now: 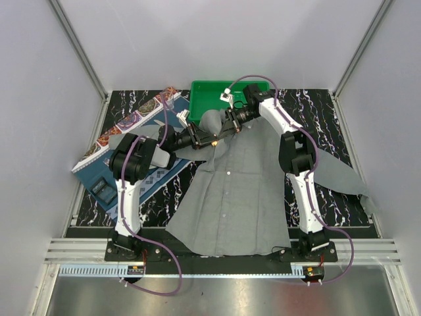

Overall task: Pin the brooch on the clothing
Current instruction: Pin the brooch onto the flattened clothing.

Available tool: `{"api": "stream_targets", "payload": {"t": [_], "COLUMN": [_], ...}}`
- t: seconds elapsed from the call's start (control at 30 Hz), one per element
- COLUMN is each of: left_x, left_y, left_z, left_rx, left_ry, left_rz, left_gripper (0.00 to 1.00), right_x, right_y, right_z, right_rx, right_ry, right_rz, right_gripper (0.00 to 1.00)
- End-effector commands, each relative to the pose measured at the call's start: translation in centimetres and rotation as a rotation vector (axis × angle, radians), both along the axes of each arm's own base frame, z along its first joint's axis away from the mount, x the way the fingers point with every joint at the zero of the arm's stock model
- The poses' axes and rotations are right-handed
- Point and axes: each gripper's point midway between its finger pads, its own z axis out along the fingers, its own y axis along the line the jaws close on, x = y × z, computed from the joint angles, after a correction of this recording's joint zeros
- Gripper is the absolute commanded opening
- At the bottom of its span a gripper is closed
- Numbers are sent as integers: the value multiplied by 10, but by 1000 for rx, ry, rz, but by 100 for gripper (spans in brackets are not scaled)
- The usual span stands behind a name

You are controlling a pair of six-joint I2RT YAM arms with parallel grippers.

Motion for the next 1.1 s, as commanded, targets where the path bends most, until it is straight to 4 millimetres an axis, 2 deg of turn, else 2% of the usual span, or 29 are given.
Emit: {"api": "stream_targets", "payload": {"t": [0.0,0.2,0.5,0.67,0.8,0.87,1.07], "left_x": [-13,-17,-21,-25,-19,-20,-17], "left_y": [6,9,12,17,28,28,24], "left_z": [89,92,103,102,95,93,90], "left_rx": [-147,-142,-148,-138,-136,-130,-130], "left_ry": [-471,-483,-496,-493,-449,-458,-462], "left_rz": [-10,-19,-23,-29,13,7,0], "left_gripper": [37,46,50,46,38,30,28], "right_x": [-3,0,2,5,6,5,4], "right_y": [13,11,9,6,6,5,6], "right_z": [31,26,18,16,19,20,23], "right_rx": [79,69,39,33,47,54,71], "right_ry": [8,26,27,37,49,56,64], "right_rz": [21,6,-9,-21,-24,-23,-18], "right_gripper": [0,0,0,0,0,0,0]}}
